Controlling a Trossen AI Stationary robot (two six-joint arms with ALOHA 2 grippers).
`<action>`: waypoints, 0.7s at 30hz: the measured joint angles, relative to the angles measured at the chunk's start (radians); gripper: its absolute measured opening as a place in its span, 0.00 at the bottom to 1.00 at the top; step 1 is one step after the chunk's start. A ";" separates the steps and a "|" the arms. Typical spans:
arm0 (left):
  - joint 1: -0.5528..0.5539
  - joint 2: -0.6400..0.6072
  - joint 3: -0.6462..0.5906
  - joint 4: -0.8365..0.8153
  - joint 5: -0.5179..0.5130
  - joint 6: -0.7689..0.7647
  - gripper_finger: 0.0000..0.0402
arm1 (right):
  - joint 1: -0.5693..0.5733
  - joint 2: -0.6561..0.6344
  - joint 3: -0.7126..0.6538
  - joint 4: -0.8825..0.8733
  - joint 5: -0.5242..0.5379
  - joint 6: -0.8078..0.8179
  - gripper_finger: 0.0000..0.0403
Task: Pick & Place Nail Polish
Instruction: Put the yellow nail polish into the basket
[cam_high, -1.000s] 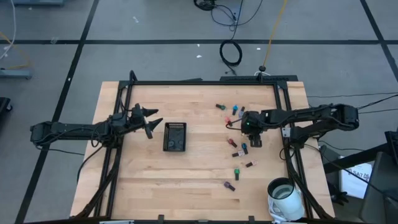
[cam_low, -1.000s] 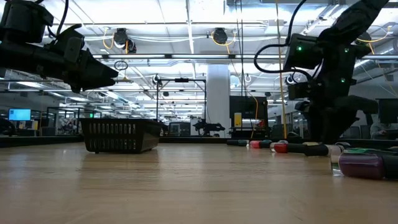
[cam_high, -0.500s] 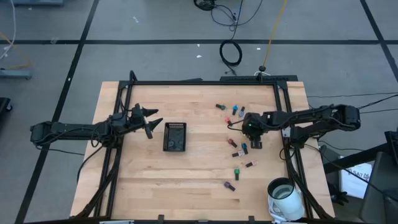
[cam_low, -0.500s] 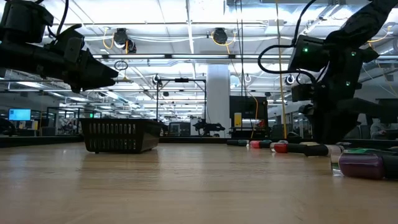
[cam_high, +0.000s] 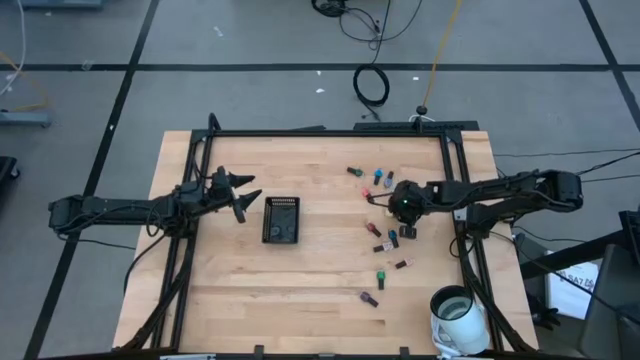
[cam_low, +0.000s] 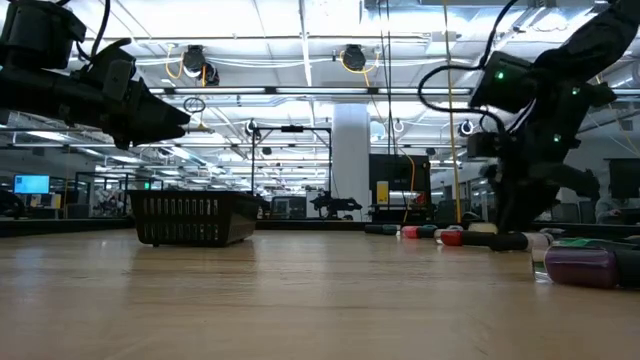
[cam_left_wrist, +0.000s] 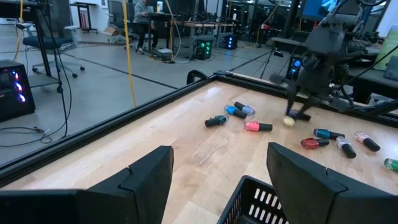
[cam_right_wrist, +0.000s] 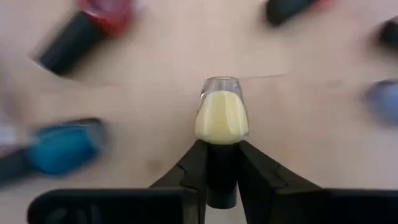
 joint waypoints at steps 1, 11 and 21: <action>0.000 0.000 0.000 0.000 0.000 0.000 0.64 | 0.002 -0.026 -0.001 0.014 0.008 -0.007 0.12; 0.000 0.000 0.000 0.000 0.000 0.000 0.64 | 0.079 -0.211 -0.022 0.361 -0.006 -0.083 0.12; 0.000 0.000 0.000 0.025 0.000 -0.005 0.64 | 0.161 -0.166 -0.177 0.803 -0.055 -0.112 0.12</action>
